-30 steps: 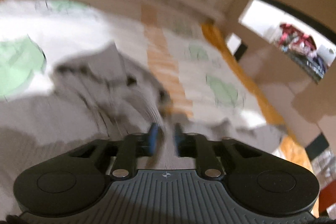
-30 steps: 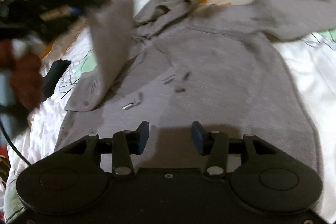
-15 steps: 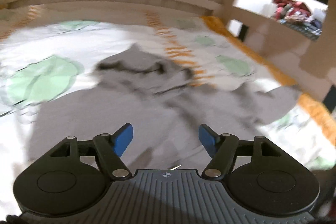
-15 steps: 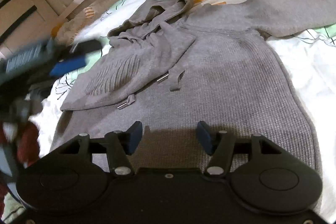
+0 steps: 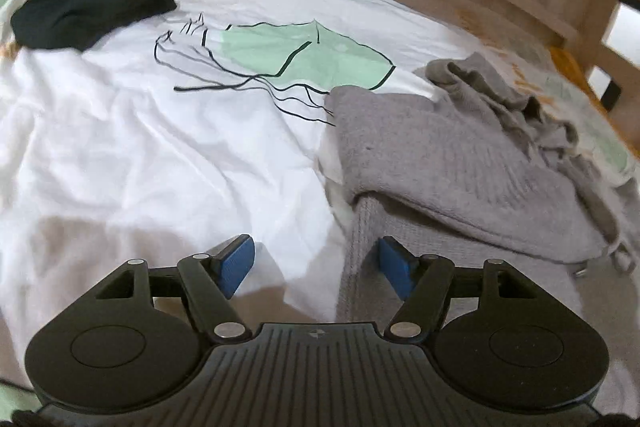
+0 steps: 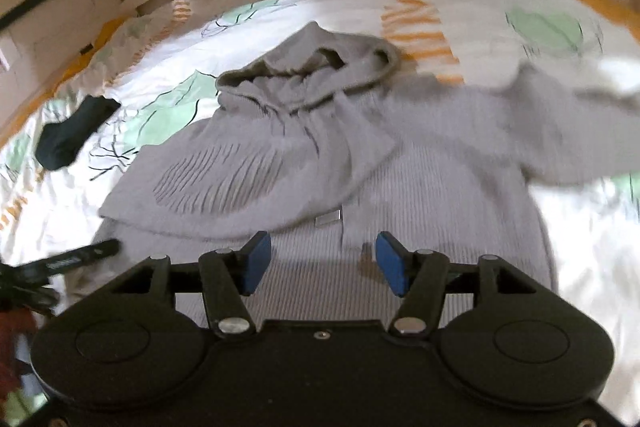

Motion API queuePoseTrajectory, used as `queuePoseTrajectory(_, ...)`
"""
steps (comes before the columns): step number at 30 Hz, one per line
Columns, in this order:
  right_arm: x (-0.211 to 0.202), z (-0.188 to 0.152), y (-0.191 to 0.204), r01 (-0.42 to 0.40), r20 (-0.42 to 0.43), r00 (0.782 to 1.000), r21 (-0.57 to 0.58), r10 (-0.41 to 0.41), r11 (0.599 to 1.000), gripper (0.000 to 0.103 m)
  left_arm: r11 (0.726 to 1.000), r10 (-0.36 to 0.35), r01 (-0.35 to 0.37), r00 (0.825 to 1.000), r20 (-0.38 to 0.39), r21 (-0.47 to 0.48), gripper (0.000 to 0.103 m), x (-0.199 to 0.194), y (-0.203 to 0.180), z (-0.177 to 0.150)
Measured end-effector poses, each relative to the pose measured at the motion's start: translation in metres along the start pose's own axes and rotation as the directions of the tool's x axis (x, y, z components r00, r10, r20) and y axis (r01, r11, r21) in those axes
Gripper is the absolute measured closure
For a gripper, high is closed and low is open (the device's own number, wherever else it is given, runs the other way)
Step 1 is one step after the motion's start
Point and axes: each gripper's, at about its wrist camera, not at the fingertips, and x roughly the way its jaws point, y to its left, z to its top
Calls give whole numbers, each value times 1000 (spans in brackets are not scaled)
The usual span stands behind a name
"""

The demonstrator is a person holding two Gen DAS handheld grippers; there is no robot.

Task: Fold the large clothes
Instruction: 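Reach the right tool to the other sleeve and grasp its cuff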

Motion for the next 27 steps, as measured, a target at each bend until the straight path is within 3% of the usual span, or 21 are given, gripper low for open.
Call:
queuePoseTrajectory(6,44,30,19,70,19,997,-89,-68,994,41,999,13,-15,998,58,30,32,2,-4,-15)
queuePoseTrajectory(10,81,38,28,135,-15,990,-151,-139,979,52,1000,6,-7,998,59,24,32,3,0,-15)
queuePoseTrajectory(13,93,40,24,183,-19,982,-163,-188,970,90,1000,5,-6,998,63,25,32,2,0,-16)
queuePoseTrajectory(14,87,41,21,180,7,983,-147,-181,973,91,1000,5,-7,998,64,25,32,2,0,-16)
queuePoseTrajectory(18,38,39,-4,114,133,985,-17,-111,993,90,999,8,-10,998,64,31,31,2,-2,-17)
queuePoseTrajectory(19,28,34,-12,106,145,984,15,-107,994,85,999,10,-12,998,63,33,31,2,-2,-17)
queuePoseTrajectory(22,18,17,-39,91,69,993,114,-99,989,77,999,18,-21,998,59,44,31,1,-3,-15)
queuePoseTrajectory(24,18,3,-57,72,4,997,181,-74,981,60,998,24,-27,999,49,56,32,-3,-5,-12)
queuePoseTrajectory(25,16,-3,-64,60,-2,998,208,-61,976,49,998,24,-27,999,35,61,32,-7,-6,-10)
queuePoseTrajectory(27,11,-7,-72,55,8,998,225,-59,973,45,998,21,-22,1000,24,54,32,-18,-7,-6)
